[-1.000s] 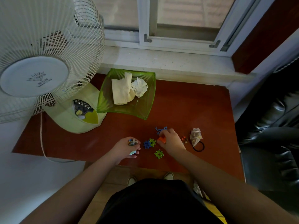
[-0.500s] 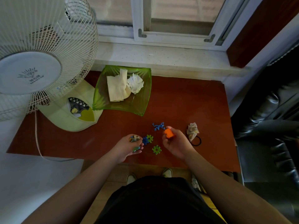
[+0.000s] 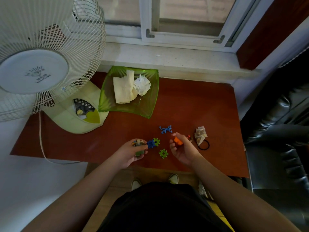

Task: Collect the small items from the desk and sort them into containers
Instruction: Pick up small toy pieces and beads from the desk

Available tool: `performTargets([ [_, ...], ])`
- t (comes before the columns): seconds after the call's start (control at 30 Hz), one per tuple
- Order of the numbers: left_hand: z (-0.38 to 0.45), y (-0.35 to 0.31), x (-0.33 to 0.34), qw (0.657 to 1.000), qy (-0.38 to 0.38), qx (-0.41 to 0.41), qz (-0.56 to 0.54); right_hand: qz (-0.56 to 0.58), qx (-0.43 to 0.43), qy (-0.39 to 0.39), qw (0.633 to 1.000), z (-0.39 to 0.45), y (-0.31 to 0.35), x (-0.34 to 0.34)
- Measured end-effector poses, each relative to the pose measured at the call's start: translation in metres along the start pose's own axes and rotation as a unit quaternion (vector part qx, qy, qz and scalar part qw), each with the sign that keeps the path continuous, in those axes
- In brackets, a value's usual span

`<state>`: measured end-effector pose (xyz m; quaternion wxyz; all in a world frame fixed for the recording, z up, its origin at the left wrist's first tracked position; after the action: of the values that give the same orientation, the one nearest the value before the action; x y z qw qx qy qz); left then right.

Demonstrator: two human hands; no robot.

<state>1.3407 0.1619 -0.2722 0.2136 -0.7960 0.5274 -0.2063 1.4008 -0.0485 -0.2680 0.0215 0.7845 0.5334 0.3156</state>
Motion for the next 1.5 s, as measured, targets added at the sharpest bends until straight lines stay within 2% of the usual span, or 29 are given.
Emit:
performTargets([
  [0.33, 0.000, -0.002, -0.001, 0.987, 0.016, -0.016, -0.162, -0.042, -0.016, -0.062, 0.997, 0.003, -0.011, -0.005],
  [0.67, -0.009, 0.005, -0.031, 0.965, 0.026, -0.020, -0.261, -0.088, -0.002, -0.059, 0.994, 0.000, -0.026, 0.028],
  [0.87, -0.021, 0.013, -0.063, 0.984, 0.004, 0.011, -0.179, -0.120, -0.008, -0.055, 0.991, 0.001, -0.037, 0.054],
  [1.0, -0.026, 0.019, -0.089, 0.985, 0.003, 0.014, -0.174, -0.132, -0.018, -0.042, 0.990, 0.000, -0.046, 0.067],
  [1.23, -0.030, 0.022, -0.122, 0.980, -0.008, 0.028, -0.197, -0.083, 0.004, -0.024, 0.996, 0.004, -0.072, 0.090],
  [1.5, -0.023, 0.022, -0.133, 0.977, 0.005, 0.015, -0.210, -0.037, 0.012, -0.066, 0.997, 0.006, -0.082, 0.081],
])
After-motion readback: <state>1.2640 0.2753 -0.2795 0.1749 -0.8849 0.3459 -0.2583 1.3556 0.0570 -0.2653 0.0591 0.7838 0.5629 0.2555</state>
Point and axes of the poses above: each hand's wrist, its own z-axis towards the middle knuckle, its own x-axis out of the palm, y = z × x, the point moved 3 cm from there along z, towards the middle knuckle, and after that the axes turned 8 degrees about -y, right-handed, at the moved point
